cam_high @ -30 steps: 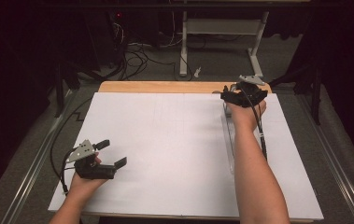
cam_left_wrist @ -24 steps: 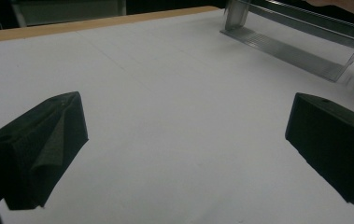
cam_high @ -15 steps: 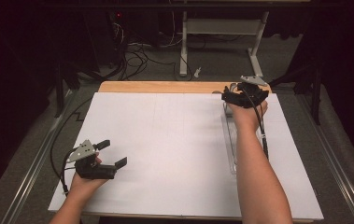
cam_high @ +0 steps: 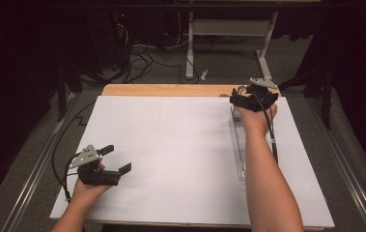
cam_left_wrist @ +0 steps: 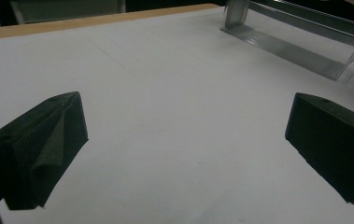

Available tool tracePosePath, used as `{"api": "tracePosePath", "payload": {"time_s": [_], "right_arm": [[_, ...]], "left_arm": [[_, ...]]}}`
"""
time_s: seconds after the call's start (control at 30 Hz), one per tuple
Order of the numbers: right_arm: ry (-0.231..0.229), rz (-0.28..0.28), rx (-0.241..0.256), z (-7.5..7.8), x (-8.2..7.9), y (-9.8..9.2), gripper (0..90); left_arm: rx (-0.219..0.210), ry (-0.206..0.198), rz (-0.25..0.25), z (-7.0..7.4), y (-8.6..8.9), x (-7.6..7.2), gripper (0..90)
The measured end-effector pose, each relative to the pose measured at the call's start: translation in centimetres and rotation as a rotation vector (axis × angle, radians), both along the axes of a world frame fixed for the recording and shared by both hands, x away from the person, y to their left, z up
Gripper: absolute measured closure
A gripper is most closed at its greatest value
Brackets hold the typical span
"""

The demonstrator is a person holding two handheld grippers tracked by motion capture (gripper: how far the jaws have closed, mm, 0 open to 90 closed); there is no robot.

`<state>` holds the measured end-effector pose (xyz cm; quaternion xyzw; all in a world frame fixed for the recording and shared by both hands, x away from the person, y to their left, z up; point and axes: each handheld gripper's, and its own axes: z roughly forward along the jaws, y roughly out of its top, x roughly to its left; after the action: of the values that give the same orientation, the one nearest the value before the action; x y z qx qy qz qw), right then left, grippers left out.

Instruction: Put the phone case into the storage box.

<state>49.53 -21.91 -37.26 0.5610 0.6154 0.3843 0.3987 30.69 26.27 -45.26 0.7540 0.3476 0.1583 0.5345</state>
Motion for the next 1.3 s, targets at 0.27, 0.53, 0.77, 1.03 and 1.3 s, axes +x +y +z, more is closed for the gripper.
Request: {"api": "tracePosePath", "payload": {"time_s": [0.27, 0.53, 0.77, 1.03, 1.3], "right_arm": [[0.000, 0.007, 0.005, 0.2, -0.4, -0.3, 0.2], [-0.002, 0.024, 0.007, 0.1, -1.0, -0.4, 0.2], [-0.005, 0.044, 0.009, 0.2, -1.9, -0.4, 0.2], [-0.006, 0.077, 0.021, 0.0, -3.3, -0.5, 0.2], [-0.023, 0.131, 0.015, 0.4, -4.9, 0.1, 0.2]], "left_arm": [[0.001, 0.000, 0.000, 0.0, 0.0, 0.0, 0.4], [0.003, -0.001, -0.002, 0.0, -0.2, 0.0, 0.4], [0.006, -0.001, -0.002, 0.0, -0.2, 0.0, 0.4], [0.010, 0.000, -0.006, 0.0, -0.2, 0.0, 0.4], [0.012, -0.003, -0.004, 0.1, -0.2, 0.0, 0.4]]}}
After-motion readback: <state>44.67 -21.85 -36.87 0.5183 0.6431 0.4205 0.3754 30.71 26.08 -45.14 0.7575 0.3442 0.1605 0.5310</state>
